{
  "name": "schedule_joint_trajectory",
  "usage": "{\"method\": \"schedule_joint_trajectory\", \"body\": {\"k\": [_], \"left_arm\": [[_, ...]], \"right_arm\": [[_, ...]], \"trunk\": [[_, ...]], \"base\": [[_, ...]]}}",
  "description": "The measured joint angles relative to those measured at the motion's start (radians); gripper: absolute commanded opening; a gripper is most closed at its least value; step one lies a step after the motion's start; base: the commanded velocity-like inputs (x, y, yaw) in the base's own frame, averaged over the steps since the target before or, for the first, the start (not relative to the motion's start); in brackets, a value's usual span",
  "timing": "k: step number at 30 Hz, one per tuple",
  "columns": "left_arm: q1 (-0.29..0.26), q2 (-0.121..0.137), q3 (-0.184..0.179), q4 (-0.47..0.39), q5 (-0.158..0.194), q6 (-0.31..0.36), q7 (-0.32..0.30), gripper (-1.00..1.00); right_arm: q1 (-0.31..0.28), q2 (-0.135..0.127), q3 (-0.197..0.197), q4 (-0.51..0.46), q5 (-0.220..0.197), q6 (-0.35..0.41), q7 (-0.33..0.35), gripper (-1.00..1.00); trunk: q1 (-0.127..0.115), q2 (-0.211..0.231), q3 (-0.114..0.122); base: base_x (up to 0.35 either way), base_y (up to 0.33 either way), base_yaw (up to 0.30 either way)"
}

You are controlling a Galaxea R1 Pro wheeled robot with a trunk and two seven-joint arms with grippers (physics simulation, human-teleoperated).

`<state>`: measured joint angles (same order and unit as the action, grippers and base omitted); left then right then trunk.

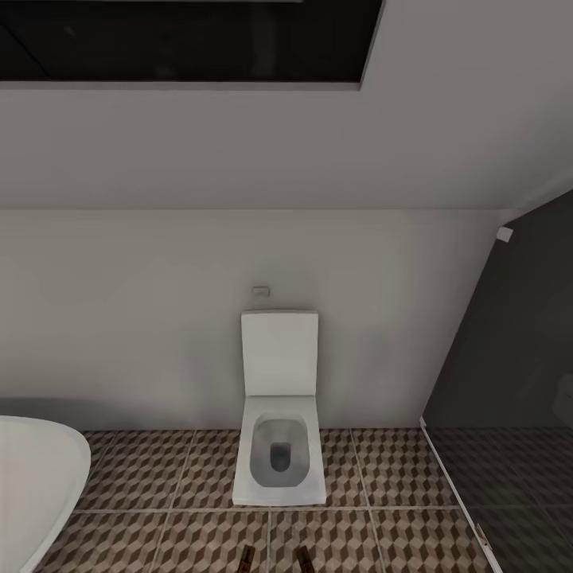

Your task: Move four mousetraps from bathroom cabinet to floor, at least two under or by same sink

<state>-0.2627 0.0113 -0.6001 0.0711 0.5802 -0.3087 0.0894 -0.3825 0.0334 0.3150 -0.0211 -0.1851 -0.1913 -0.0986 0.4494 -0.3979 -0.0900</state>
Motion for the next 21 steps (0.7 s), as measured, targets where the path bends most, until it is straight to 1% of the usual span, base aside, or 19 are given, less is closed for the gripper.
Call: {"method": "schedule_joint_trajectory", "body": {"k": [21], "left_arm": [[0.0, 0.0, 0.0, 0.0, 0.0, 0.0, 0.0, 1.0]], "right_arm": [[0.0, 0.0, 0.0, 0.0, 0.0, 0.0, 0.0, 1.0]], "trunk": [[0.0, 0.0, 0.0]], "base": [[0.0, 0.0, 0.0]]}}
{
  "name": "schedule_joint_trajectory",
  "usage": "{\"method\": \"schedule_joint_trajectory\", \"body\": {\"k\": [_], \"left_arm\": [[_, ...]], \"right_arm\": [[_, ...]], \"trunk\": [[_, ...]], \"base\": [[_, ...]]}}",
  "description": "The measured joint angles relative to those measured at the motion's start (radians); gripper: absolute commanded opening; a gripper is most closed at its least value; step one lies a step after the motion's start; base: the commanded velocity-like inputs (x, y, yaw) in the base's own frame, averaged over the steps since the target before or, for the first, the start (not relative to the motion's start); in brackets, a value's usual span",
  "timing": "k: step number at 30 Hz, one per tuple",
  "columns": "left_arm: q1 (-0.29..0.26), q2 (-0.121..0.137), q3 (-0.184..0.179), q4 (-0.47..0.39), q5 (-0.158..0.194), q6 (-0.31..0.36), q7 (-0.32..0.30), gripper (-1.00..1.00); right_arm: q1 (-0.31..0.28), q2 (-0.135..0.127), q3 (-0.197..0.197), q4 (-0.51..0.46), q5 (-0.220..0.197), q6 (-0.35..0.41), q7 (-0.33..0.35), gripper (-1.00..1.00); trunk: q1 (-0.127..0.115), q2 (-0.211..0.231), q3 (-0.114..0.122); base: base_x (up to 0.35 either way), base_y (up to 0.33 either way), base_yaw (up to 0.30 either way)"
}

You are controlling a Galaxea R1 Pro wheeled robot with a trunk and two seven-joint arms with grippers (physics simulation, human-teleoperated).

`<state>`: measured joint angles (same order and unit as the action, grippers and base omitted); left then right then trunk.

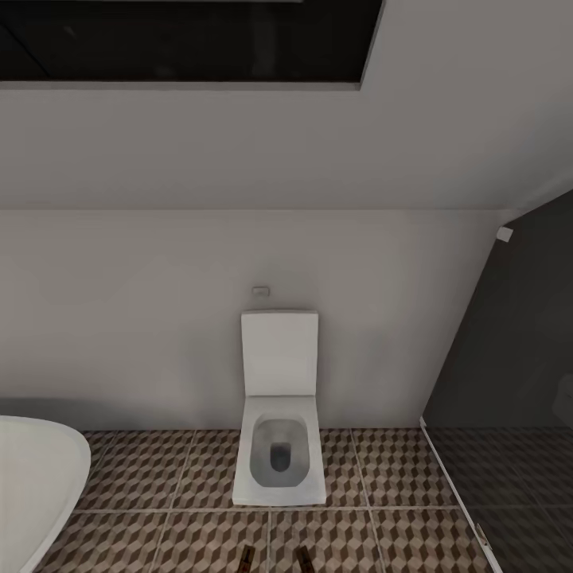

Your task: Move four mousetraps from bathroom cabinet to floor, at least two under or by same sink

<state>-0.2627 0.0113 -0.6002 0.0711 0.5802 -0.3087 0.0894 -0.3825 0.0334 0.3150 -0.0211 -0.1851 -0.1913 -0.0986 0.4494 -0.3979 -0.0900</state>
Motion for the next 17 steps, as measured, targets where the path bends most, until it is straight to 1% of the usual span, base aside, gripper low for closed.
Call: {"method": "schedule_joint_trajectory", "body": {"k": [17], "left_arm": [[0.0, 0.0, 0.0, 0.0, 0.0, 0.0, 0.0, 1.0]], "right_arm": [[0.0, 0.0, 0.0, 0.0, 0.0, 0.0, 0.0, 1.0]], "trunk": [[0.0, 0.0, 0.0]], "base": [[0.0, 0.0, 0.0]]}}
